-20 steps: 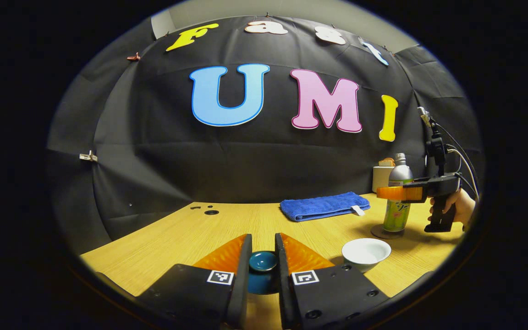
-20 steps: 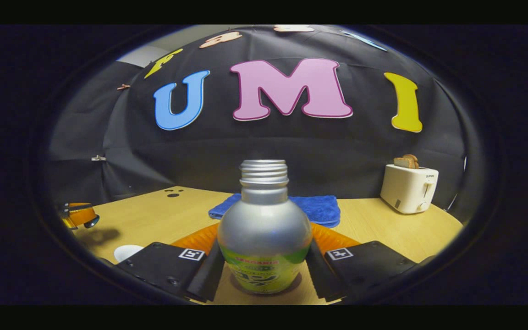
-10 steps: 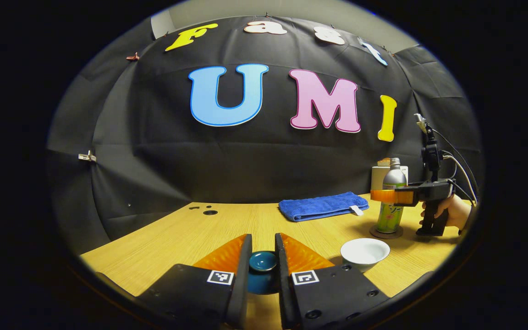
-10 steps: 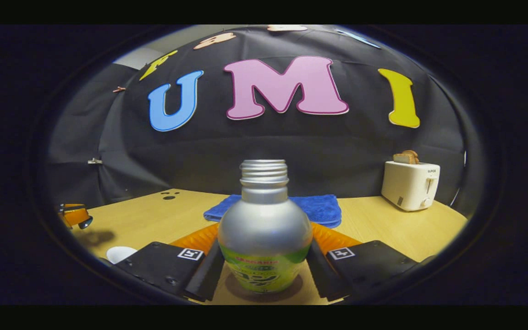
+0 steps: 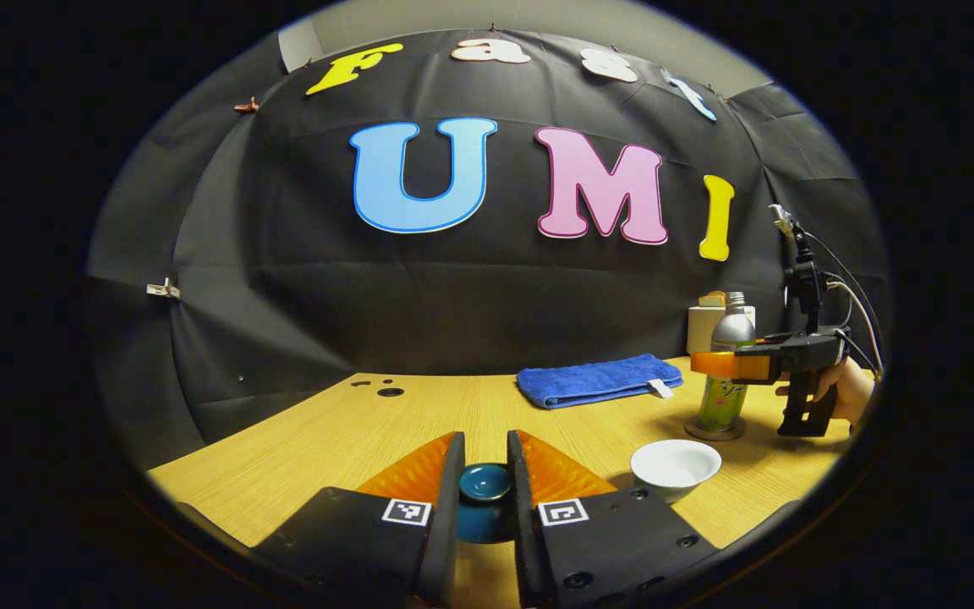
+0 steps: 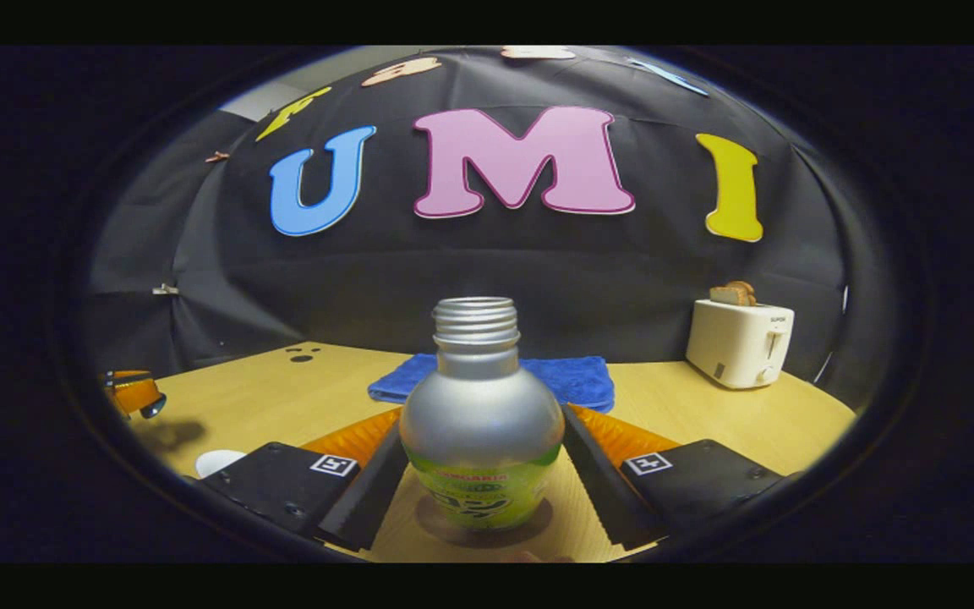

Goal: Open the teacup lid with one hand, grasp the water bottle and pour water into the teacup with the other hand; after pouring, place the water bottle on the coaster and then close the teacup lid.

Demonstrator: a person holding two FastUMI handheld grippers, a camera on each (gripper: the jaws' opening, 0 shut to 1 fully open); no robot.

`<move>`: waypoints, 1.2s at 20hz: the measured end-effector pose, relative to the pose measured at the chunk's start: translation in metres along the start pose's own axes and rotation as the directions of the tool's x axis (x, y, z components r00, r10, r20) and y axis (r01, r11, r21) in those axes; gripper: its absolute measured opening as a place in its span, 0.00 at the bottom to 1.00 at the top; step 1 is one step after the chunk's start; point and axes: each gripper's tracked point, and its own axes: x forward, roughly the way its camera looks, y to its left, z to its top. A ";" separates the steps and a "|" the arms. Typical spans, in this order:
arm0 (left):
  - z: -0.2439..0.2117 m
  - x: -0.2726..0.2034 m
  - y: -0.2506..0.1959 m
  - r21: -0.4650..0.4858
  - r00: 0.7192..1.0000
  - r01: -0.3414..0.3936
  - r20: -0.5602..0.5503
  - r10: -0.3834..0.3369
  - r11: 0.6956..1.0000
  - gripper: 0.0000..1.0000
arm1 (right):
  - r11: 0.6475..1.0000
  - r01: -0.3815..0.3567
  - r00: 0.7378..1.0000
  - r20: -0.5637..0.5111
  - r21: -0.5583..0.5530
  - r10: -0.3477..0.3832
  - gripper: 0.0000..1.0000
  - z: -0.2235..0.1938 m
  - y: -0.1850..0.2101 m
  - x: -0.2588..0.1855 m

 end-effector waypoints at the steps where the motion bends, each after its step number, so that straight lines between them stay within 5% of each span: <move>1: 0.000 -0.001 0.001 -0.001 1.000 -0.005 -0.001 0.005 1.000 0.34 | 1.000 0.007 1.000 -0.008 -0.013 -0.007 0.98 -0.002 0.000 -0.003; 9: 0.001 -0.006 -0.002 -0.002 0.999 -0.034 -0.003 0.034 0.999 0.32 | 1.000 0.009 0.999 -0.053 0.011 -0.008 0.96 -0.013 0.005 -0.038; 14: 0.001 -0.008 -0.011 -0.004 0.999 -0.032 -0.001 0.032 0.999 0.32 | 1.000 -0.006 0.998 0.058 0.029 0.004 0.96 0.005 0.005 -0.089; 21: 0.003 0.007 -0.083 0.032 0.993 0.114 -0.014 -0.114 0.993 0.34 | 0.998 -0.054 0.978 0.204 0.026 0.047 0.98 0.019 0.016 -0.126; 24: 0.010 0.013 -0.115 0.018 0.984 0.178 -0.017 -0.178 0.984 0.33 | 0.999 -0.054 0.981 0.184 0.003 0.053 0.98 0.015 0.015 -0.123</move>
